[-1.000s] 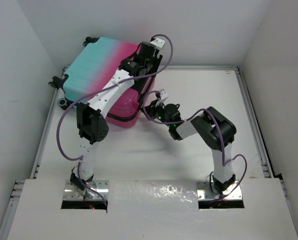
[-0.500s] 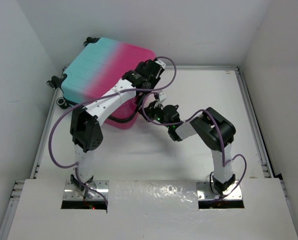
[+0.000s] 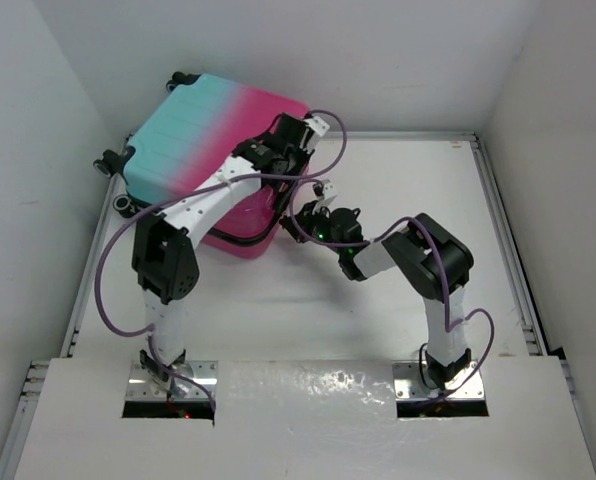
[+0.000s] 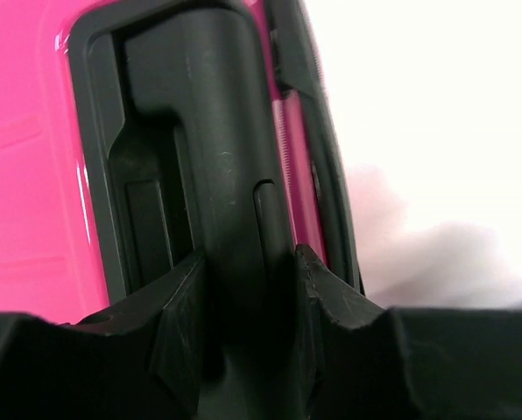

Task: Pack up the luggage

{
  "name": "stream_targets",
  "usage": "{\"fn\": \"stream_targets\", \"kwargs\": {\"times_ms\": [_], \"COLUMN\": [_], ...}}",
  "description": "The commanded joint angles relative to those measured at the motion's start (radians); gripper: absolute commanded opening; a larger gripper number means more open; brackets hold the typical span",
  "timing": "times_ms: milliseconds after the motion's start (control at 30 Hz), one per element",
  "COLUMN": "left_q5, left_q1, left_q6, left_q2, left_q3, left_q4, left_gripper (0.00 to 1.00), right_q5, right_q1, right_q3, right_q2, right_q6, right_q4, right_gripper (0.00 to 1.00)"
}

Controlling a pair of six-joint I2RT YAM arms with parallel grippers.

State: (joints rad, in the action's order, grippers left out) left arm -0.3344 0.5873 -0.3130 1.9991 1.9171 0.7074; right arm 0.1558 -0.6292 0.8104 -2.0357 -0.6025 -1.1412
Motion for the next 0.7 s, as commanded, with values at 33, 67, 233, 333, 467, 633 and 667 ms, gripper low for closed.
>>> {"fn": "stream_targets", "kwargs": {"times_ms": [33, 67, 233, 333, 467, 633, 667], "left_q5": [0.320, 0.386, 0.526, 0.560, 0.598, 0.620, 0.621], "left_q1": [-0.119, -0.124, -0.129, -0.129, -0.129, -0.129, -0.129], "left_q6": [-0.093, -0.135, -0.218, -0.239, -0.253, -0.319, -0.342], "left_q2": [-0.072, -0.115, -0.278, -0.338, -0.401, -0.473, -0.485], "left_q3": [-0.145, -0.153, -0.281, -0.342, -0.382, -0.426, -0.432], "left_q4": [0.116, 0.163, 0.247, 0.288, 0.320, 0.374, 0.398], "left_gripper": [0.00, 0.00, 0.00, 0.00, 0.00, 0.00, 0.00], "right_q5": [-0.085, -0.099, -0.105, -0.125, -0.177, -0.162, -0.162], "right_q1": [0.104, 0.124, 0.213, 0.244, 0.313, 0.350, 0.352], "right_q3": [-0.031, -0.022, 0.100, 0.193, 0.234, 0.297, 0.303], "right_q2": [0.032, 0.037, 0.034, 0.019, 0.011, -0.012, -0.011], "right_q6": [-0.081, -0.086, 0.025, 0.076, 0.090, 0.145, 0.151], "right_q4": [0.053, 0.061, 0.237, 0.316, 0.370, 0.420, 0.422], "right_gripper": [0.00, 0.00, 0.00, 0.00, 0.00, 0.00, 0.00]}}
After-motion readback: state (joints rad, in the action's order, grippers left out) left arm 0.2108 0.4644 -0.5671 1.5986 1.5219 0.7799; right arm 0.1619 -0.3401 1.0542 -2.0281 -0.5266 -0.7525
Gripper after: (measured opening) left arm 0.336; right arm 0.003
